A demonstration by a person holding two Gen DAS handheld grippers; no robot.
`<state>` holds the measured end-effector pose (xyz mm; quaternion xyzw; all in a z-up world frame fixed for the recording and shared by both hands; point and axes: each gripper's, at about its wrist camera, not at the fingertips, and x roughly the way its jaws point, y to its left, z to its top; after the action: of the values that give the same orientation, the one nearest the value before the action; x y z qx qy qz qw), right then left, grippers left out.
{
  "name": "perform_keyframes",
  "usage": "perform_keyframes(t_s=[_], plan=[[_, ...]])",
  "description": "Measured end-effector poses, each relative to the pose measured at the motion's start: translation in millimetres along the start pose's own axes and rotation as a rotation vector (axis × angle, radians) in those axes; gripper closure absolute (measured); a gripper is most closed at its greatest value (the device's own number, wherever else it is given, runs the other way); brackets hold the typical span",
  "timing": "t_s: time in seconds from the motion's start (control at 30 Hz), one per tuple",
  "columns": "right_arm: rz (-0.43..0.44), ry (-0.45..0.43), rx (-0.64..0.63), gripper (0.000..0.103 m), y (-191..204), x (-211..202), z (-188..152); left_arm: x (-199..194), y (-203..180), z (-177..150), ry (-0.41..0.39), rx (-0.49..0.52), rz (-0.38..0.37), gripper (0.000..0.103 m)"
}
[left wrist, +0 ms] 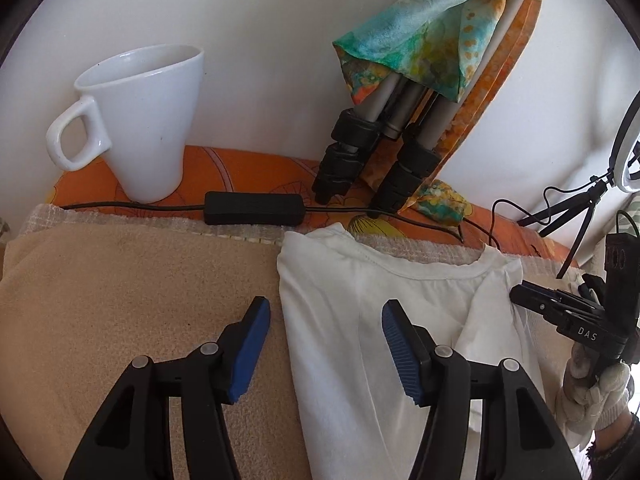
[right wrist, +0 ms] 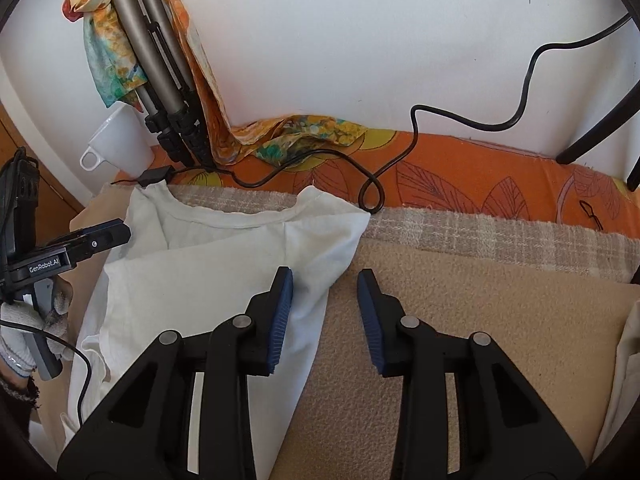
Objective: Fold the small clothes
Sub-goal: 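Pinch the collar end with the left gripper and lift it, then fold the collar end over the hem fold with the left gripper, then open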
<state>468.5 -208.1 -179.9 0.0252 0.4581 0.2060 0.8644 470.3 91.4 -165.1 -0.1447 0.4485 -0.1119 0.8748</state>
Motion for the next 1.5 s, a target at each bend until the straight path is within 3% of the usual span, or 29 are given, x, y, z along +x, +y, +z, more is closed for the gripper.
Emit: perform_keyframes(t_s=[0.1,0.13,0.17,0.2,0.23,0.27,0.33,0.67,0.93,1.27,1.5], plan=[[0.058,-0.014,0.075,0.067,-12.4,7.0,11.9,6.3,-0.7,4.8,-0.011,-0.013,-0.008,0.047],[0.077,-0.014,0.097,0.067,-16.7,10.3,14.8,8.3,-2.2,5.5,-0.016,-0.009,-0.005,0.055],[0.088,-0.016,0.108,0.07,-18.8,11.9,16.6,11.0,-3.7,6.3,-0.014,0.0,-0.002,0.072],[0.097,-0.017,0.108,0.077,-19.6,13.0,18.1,12.4,-4.9,6.7,-0.009,0.007,0.006,0.077],[0.11,-0.01,0.102,0.094,-19.1,14.5,19.1,12.8,-5.2,6.9,-0.012,0.01,0.003,0.082],[0.11,-0.005,0.094,0.095,-16.1,16.1,19.9,12.4,-5.5,7.3,-0.008,0.012,-0.014,0.094],[0.095,-0.021,0.071,0.097,-11.0,12.9,19.8,11.5,-7.1,7.9,-0.007,0.015,-0.024,0.1],[0.121,-0.114,0.086,0.098,2.6,-43.9,21.2,-51.2,-28.8,5.1,-0.094,0.055,-0.069,0.101],[0.136,-0.145,0.075,0.098,25.8,-109.1,-3.9,-116.8,-54.2,-21.9,-0.131,0.106,-0.074,0.102],[0.117,-0.159,0.028,0.098,62.5,-184.5,-72.5,-190.0,-70.6,-89.4,-0.157,0.14,-0.074,0.102],[0.118,-0.151,0.006,0.098,78.8,-212.8,-142.0,-221.6,-67.9,-163.2,-0.126,0.144,-0.086,0.102]])
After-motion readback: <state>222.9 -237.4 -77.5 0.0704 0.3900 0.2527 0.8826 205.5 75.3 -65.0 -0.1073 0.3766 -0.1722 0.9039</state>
